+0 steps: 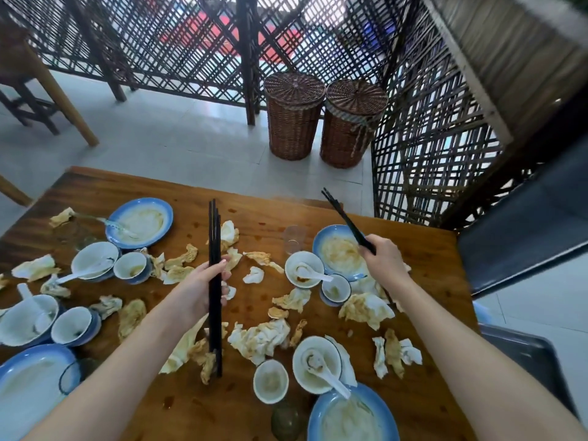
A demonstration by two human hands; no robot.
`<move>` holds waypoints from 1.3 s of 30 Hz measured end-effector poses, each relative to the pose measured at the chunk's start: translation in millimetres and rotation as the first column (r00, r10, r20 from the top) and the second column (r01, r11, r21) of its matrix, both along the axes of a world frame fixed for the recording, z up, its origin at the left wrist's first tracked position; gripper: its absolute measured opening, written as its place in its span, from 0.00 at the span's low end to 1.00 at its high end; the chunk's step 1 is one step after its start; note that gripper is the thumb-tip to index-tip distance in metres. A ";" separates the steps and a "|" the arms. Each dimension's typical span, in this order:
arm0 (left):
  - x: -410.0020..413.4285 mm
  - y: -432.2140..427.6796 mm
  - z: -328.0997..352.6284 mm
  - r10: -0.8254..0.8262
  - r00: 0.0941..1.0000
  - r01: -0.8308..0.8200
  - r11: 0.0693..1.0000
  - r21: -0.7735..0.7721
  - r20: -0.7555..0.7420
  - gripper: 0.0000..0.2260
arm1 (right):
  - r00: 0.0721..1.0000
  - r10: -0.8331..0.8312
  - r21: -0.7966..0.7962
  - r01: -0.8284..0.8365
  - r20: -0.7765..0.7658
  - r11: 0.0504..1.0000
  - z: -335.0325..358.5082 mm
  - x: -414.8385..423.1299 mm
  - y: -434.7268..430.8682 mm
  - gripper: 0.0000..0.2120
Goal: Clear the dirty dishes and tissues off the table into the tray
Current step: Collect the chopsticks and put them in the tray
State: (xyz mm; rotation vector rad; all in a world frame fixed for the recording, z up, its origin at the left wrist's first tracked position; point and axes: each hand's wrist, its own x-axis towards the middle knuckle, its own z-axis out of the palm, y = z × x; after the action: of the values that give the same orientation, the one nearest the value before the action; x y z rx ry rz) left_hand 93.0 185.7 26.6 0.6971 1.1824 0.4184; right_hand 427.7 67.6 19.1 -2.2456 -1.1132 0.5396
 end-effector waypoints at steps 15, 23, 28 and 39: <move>12.2 -64.5 22.8 -0.252 0.967 0.251 0.966 0.063 0.018 0.08 | 0.638 -0.318 -0.095 0.359 -0.701 0.929 40.2 -105.0 -123.5 0.06; 52.8 -132.3 20.5 -0.401 0.913 0.404 0.914 -0.027 0.075 0.07 | 0.414 -0.368 -0.085 0.560 -0.833 0.824 54.6 -123.9 -203.5 0.07; 74.6 -172.8 30.1 -0.426 0.895 0.436 0.898 -0.062 0.130 0.06 | 0.359 -0.391 -0.070 0.655 -0.847 0.752 59.8 -114.5 -254.9 0.13; 139.7 -326.8 39.0 -0.520 0.835 0.540 0.837 -0.086 0.182 0.07 | 0.370 -0.385 -0.030 0.687 -0.846 0.726 57.2 -64.9 -420.1 0.13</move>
State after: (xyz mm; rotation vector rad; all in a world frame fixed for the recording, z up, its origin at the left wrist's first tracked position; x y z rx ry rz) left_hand 232.7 -141.1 65.6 0.8270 0.8145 -0.0800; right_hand 362.7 -352.5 76.2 -1.5575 0.0824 0.8733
